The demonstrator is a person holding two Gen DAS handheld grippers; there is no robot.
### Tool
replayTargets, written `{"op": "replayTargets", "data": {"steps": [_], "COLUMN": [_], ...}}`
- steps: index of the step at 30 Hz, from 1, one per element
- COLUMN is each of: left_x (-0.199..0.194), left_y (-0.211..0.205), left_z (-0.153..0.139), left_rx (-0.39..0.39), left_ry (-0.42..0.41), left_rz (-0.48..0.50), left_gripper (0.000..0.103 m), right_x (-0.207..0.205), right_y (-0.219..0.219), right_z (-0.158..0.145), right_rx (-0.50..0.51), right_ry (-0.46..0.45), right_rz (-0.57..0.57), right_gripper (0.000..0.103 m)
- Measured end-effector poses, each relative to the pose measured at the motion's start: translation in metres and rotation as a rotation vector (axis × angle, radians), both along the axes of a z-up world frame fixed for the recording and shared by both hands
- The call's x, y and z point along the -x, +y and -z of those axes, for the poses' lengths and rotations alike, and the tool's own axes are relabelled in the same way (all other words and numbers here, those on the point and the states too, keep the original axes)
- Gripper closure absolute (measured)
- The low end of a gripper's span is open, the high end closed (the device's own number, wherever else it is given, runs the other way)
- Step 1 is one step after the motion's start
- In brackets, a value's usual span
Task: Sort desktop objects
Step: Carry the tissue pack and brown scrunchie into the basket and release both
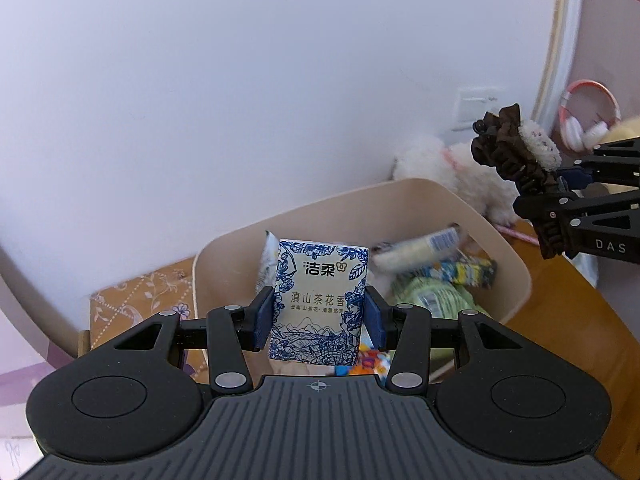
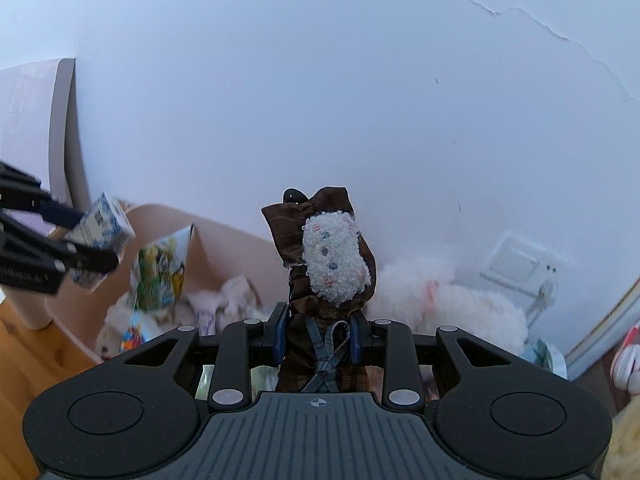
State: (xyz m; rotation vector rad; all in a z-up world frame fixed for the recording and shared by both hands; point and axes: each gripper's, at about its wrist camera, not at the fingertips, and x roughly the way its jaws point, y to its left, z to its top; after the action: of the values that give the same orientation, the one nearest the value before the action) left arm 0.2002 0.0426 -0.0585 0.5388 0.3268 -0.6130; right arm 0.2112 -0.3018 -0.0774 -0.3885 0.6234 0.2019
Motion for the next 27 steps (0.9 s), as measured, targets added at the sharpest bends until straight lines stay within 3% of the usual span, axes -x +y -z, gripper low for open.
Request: {"op": "replayTargets", "data": {"steps": [3, 8, 15, 22, 25, 27], "left_x": [-0.008, -0.025, -0.044, -0.046, -0.044, -0.043], "left_y": [-0.006, -0.014, -0.022, -0.022, -0.018, -0.015], "left_z": [0.003, 0.012, 0.027, 0.042, 0.043, 0.042], "left_rx": [-0.014, -0.021, -0.044, -0.095, -0.093, -0.086], "left_ry": [0.001, 0.009, 0.043, 0.060, 0.064, 0.069], "left_rz": [-0.016, -0.060, -0.103, -0.087, -0.073, -0.066], "left_gripper": [0.056, 0.056, 0.057, 0.057, 0.055, 0.044], "right_x": [-0.013, -0.036, -0.056, -0.062, -0.060, -0.054], "right_y": [0.007, 0.013, 0.021, 0.020, 0.019, 0.019], "right_z": [0.004, 0.015, 0.041, 0.060, 0.061, 0.060], "right_rx": [-0.017, -0.115, -0.114, -0.093, -0.070, -0.053], "right_ry": [-0.009, 0.050, 0.121, 0.181, 0.175, 0.152], "right_rz": [-0.004, 0.037, 0.078, 0.109, 0.099, 0.083], "right_gripper": [0.075, 0.075, 0.075, 0.074, 0.058, 0.050]}}
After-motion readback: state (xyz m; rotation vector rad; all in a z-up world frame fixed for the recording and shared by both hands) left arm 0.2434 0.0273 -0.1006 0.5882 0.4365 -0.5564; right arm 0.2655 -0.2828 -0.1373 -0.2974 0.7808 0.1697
